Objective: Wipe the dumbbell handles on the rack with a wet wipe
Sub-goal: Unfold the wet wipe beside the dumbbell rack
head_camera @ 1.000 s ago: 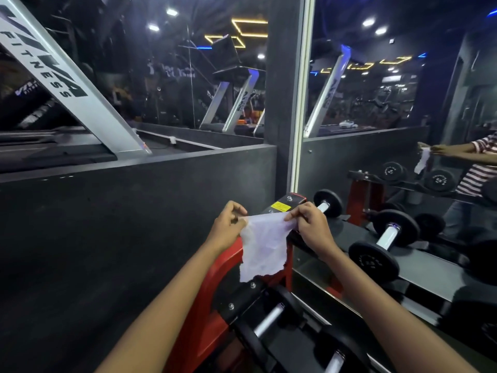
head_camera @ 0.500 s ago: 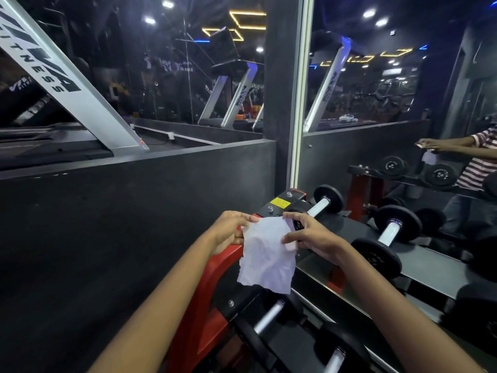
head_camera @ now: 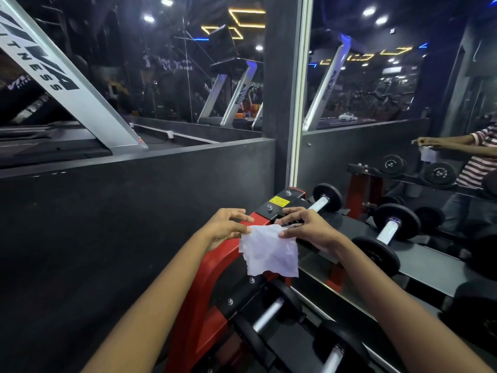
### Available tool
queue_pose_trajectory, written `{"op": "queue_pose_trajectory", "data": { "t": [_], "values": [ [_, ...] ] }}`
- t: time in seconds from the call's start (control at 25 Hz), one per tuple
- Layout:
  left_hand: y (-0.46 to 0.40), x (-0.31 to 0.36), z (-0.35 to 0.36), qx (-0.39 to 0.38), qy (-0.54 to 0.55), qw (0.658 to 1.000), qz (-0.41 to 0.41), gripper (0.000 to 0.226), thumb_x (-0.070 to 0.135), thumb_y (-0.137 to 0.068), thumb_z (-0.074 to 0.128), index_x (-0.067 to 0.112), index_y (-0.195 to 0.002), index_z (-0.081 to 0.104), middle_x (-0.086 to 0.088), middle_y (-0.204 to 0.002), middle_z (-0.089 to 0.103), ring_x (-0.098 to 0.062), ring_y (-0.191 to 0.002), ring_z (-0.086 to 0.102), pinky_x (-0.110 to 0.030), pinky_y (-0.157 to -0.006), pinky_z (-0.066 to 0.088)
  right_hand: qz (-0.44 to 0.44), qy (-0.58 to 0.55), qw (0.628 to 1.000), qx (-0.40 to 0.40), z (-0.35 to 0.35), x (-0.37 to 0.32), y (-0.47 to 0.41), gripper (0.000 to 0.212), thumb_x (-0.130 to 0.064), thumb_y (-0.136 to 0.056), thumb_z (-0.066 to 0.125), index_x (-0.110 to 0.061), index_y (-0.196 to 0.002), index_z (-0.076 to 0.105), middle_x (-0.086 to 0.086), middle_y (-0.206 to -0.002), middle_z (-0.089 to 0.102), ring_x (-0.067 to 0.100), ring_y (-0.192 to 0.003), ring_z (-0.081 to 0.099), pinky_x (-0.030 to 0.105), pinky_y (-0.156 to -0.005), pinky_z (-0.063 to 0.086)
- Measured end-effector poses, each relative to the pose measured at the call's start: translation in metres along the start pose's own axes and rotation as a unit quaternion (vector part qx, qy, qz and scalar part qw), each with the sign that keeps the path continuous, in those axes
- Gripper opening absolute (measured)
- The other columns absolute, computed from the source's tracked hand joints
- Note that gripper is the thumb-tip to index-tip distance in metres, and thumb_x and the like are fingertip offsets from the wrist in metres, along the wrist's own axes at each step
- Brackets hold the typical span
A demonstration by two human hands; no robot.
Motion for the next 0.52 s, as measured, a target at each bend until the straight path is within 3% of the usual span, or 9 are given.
{"op": "queue_pose_trajectory", "data": {
  "t": [0.2,0.36,0.44,0.52],
  "values": [
    [0.0011,0.0032,-0.0020,0.032,-0.056,0.998,0.013,0.029,-0.007,-0.067,0.077,-0.003,-0.096,0.071,-0.022,-0.099,0.068,-0.023,-0.091,0.063,-0.035,-0.090,0.052,-0.022,0.049,0.997,0.050,-0.0038,-0.0032,-0.0024,0.023,-0.007,-0.065,0.084,-0.005,-0.086,0.076,0.005,-0.108,0.064,0.015,-0.098,0.061,0.020,-0.077,0.048],
    [-0.0016,0.0033,-0.0036,0.072,-0.112,0.990,0.038,0.023,-0.004,-0.064,0.080,0.008,-0.083,0.075,-0.013,-0.090,0.073,-0.023,-0.090,0.068,-0.042,-0.091,0.052,-0.034,0.095,0.990,0.094,-0.0082,-0.0031,-0.0026,0.020,-0.021,-0.063,0.086,-0.016,-0.080,0.077,0.006,-0.088,0.070,0.023,-0.088,0.065,0.038,-0.078,0.053],
    [-0.0026,0.0034,-0.0048,0.083,-0.118,0.988,0.048,0.018,0.000,-0.066,0.079,0.011,-0.079,0.075,-0.008,-0.087,0.073,-0.022,-0.091,0.068,-0.043,-0.091,0.052,-0.042,0.125,0.986,0.101,-0.0086,-0.0059,-0.0009,0.018,-0.024,-0.066,0.084,-0.018,-0.082,0.078,0.007,-0.086,0.069,0.021,-0.079,0.062,0.038,-0.071,0.051],
    [-0.0017,0.0046,-0.0061,0.095,-0.132,0.985,0.052,0.012,0.001,-0.070,0.077,0.010,-0.077,0.075,-0.003,-0.089,0.072,-0.019,-0.092,0.067,-0.039,-0.092,0.052,-0.051,0.153,0.982,0.102,-0.0091,-0.0103,0.0016,0.016,-0.023,-0.071,0.081,-0.017,-0.085,0.078,0.005,-0.084,0.069,0.015,-0.073,0.057,0.029,-0.064,0.046]
  ]
}}
Point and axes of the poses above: each hand's wrist, its own y-axis away from the middle knuckle, its own z-axis out of the palm, x = y × z, the point moved 6 cm from there along -y, towards the middle knuckle
